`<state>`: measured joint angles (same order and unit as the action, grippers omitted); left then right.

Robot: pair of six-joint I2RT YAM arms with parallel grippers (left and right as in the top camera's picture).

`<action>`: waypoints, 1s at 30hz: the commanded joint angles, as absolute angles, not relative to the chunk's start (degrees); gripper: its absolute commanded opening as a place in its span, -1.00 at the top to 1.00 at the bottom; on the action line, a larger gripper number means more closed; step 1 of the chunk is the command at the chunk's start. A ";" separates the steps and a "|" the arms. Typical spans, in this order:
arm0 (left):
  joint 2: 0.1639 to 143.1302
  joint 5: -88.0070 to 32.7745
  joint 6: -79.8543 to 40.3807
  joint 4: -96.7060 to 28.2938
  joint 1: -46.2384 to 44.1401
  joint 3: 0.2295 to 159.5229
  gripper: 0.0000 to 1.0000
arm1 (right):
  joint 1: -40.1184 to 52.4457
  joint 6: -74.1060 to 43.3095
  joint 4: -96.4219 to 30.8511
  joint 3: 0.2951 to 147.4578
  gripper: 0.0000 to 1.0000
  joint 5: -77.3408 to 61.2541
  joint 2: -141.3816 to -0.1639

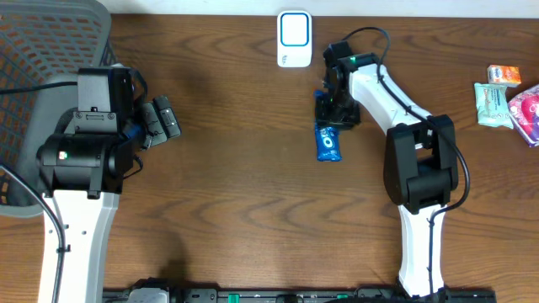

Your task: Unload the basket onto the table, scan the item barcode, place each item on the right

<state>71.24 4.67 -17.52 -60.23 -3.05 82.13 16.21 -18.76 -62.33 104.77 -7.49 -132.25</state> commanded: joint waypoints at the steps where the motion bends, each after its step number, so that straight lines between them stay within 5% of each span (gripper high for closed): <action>1: 71.37 5.19 -16.75 -60.45 -2.85 82.74 -0.96 | 15.53 -18.33 -65.36 106.87 -0.19 -3.95 -128.35; 9: 71.37 5.19 -16.75 -60.42 -2.85 82.74 -0.96 | 16.56 -17.08 -70.30 107.57 -0.59 -4.67 -123.94; 14: 71.37 5.19 -16.75 -60.45 -2.85 82.74 -0.96 | 18.46 -16.38 -73.01 105.60 -0.63 -5.13 -124.18; 17: 71.37 5.19 -16.75 -60.42 -2.85 82.74 -0.96 | 20.03 -16.45 -73.06 104.03 -0.38 -4.40 -124.20; 21: 71.37 5.19 -16.75 -60.45 -2.85 82.74 -0.96 | 21.76 -18.22 -70.59 100.55 0.91 -1.85 -124.20; 30: 71.37 5.19 -16.75 -60.45 -2.85 82.74 -0.96 | 21.96 -20.36 -59.37 89.89 0.98 -1.43 -124.25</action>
